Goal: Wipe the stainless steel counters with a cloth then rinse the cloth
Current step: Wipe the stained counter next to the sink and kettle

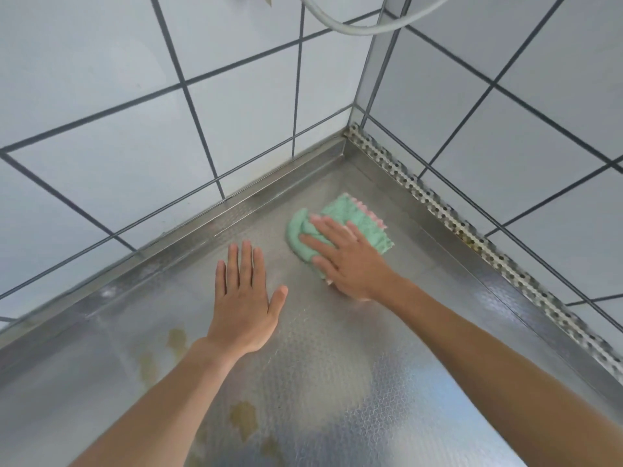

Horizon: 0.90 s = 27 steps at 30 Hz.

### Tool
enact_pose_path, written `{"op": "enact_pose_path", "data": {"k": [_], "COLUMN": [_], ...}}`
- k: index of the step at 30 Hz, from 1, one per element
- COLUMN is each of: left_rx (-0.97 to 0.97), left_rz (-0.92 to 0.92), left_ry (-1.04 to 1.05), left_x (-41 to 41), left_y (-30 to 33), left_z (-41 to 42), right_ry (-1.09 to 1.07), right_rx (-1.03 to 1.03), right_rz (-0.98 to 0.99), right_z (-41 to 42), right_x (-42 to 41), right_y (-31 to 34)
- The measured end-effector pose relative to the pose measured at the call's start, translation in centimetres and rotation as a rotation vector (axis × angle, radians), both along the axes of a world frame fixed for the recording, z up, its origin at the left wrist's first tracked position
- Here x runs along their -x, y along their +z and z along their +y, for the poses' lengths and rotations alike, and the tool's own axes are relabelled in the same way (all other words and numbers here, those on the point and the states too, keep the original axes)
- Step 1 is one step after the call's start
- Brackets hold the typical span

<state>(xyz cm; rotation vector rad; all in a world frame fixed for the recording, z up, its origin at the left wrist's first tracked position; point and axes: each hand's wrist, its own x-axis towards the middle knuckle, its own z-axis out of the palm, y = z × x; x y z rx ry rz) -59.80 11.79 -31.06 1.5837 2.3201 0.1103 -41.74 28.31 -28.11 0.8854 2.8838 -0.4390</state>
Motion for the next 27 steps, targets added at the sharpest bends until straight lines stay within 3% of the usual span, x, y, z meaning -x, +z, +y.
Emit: {"op": "enact_pose_path", "data": {"k": [3, 6, 8, 11, 16, 18, 21, 25, 27], "left_rx": [-0.006, -0.009, 0.005, 0.036, 0.072, 0.084, 0.102, 0.144, 0.152], "left_rz": [0.008, 0.019, 0.033, 0.024, -0.035, -0.060, -0.083, -0.112, -0.114], "left_ry": [-0.005, -0.006, 0.001, 0.008, 0.020, 0.031, 0.036, 0.037, 0.035], "left_x": [-0.1, 0.0, -0.1, 0.1, 0.3, 0.2, 0.0, 0.2, 0.1], "left_y": [0.0, -0.2, -0.3, -0.1, 0.6, 0.9, 1.7, 2.9, 3.8], "left_z": [0.0, 0.0, 0.0, 0.1, 0.4, 0.4, 0.5, 0.7, 0.6], "right_ry": [-0.291, -0.553, -0.512, -0.244, -0.118, -0.221, -0.543, -0.803, -0.732], "right_rx": [-0.026, 0.030, 0.035, 0.025, 0.013, -0.013, 0.026, 0.068, 0.075], "right_rz": [-0.052, -0.047, -0.037, 0.016, 0.030, -0.006, -0.086, -0.112, -0.091], "right_z": [3.3, 4.3, 2.6, -2.5, -9.6, -10.6, -10.2, -10.3, -12.1], "right_x": [-0.8, 4.4, 8.1, 8.5, -3.9, -10.4, -16.7, -13.9, -11.6], "right_y": [0.1, 0.0, -0.2, -0.5, -0.3, 0.1, 1.1, 0.8, 0.6]}}
